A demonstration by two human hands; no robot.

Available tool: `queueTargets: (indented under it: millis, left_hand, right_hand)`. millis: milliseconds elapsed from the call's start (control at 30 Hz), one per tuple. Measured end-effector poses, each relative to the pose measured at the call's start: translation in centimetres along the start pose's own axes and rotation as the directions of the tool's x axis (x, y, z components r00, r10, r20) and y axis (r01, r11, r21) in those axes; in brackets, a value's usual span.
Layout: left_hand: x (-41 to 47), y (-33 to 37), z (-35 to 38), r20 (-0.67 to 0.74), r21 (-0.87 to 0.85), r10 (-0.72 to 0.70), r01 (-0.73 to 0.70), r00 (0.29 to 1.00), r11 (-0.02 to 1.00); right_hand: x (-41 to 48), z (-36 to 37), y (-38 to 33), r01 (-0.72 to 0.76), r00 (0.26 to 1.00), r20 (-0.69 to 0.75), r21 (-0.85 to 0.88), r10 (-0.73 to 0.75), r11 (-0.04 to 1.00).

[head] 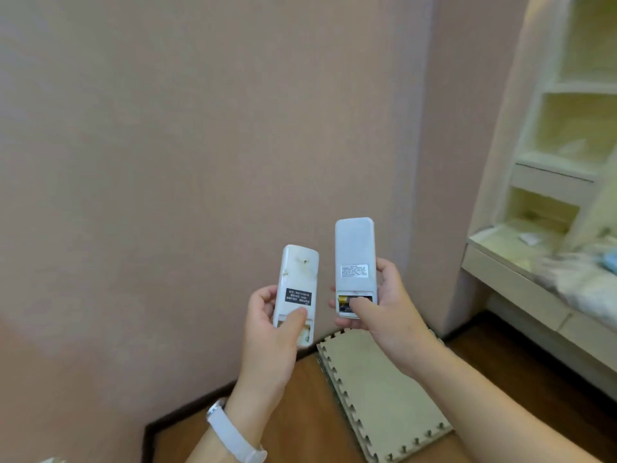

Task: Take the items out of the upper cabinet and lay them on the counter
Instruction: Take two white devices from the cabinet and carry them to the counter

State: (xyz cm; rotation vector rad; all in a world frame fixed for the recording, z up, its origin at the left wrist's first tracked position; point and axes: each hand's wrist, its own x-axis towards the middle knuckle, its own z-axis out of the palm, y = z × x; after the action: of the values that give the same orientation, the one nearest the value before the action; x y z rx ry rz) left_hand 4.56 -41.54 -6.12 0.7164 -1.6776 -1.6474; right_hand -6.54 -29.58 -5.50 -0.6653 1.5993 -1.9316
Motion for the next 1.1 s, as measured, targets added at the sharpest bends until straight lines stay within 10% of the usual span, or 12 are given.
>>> queueTargets:
  millis: [367, 1100]
  left_hand:
    - [-3.7, -1.5, 19.9, 0.427, 0.06, -0.031, 0.006, 0.903, 0.998]
    - [-2.4, -7.8, 50.3, 0.876, 0.062, -0.162, 0.227, 0.454, 0.972]
  right_hand:
    - [-8.2, -18.5, -1.8, 0.03, 0.911, -0.411, 0.025, -0.017, 0.999]
    - [-8.6, -41.0, -3.5, -0.134, 0.485, -0.873, -0.017, 0.05, 0.991]
